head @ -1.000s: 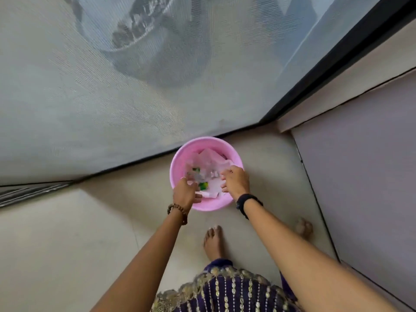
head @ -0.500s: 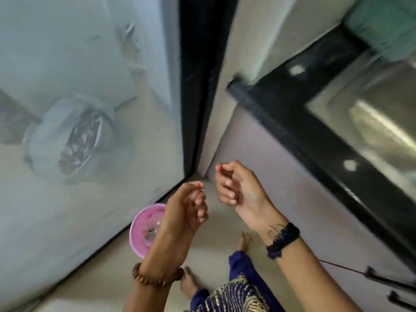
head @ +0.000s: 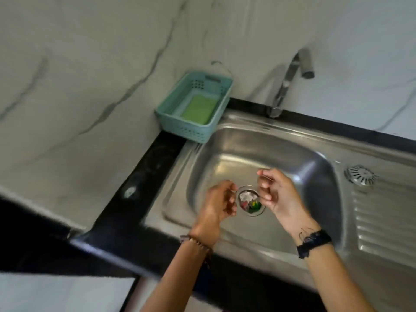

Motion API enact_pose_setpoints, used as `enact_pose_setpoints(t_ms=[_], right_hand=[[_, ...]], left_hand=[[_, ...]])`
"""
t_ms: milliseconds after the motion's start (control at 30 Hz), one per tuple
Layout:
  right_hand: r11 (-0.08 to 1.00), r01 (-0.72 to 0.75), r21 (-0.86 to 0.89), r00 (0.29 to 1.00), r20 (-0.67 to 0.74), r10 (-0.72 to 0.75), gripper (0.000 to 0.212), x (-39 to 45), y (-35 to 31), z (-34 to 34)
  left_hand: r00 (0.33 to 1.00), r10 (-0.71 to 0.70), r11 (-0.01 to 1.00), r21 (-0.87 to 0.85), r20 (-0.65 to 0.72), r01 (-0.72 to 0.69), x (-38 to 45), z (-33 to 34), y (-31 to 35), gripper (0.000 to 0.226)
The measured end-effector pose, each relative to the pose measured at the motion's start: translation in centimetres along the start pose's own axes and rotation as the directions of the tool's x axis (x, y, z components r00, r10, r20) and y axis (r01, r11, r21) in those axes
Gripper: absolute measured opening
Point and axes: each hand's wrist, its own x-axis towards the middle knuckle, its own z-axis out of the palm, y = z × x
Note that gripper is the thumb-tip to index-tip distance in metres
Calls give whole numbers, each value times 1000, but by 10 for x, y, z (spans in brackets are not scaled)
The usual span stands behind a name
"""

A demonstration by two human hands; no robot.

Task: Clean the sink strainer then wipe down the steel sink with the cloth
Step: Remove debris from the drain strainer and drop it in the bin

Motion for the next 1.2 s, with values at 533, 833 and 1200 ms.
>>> enact_pose_setpoints(t_ms=[533,833,1200], right_hand=[[-29,-97,-995,995,-96,-18,33,189,109,-122],[-251,-6,-968,999,-16,38,24,188,124,-109],[584,-224,-780,970,-236,57,18,127,68,-92]], left_hand=[[996,-9,27,996,84,-84,223,34,-112,31],[989,16,-39,988,150,-149,222,35,-116,27],[988,127,432,902,-83,20,162,21,-63,13]])
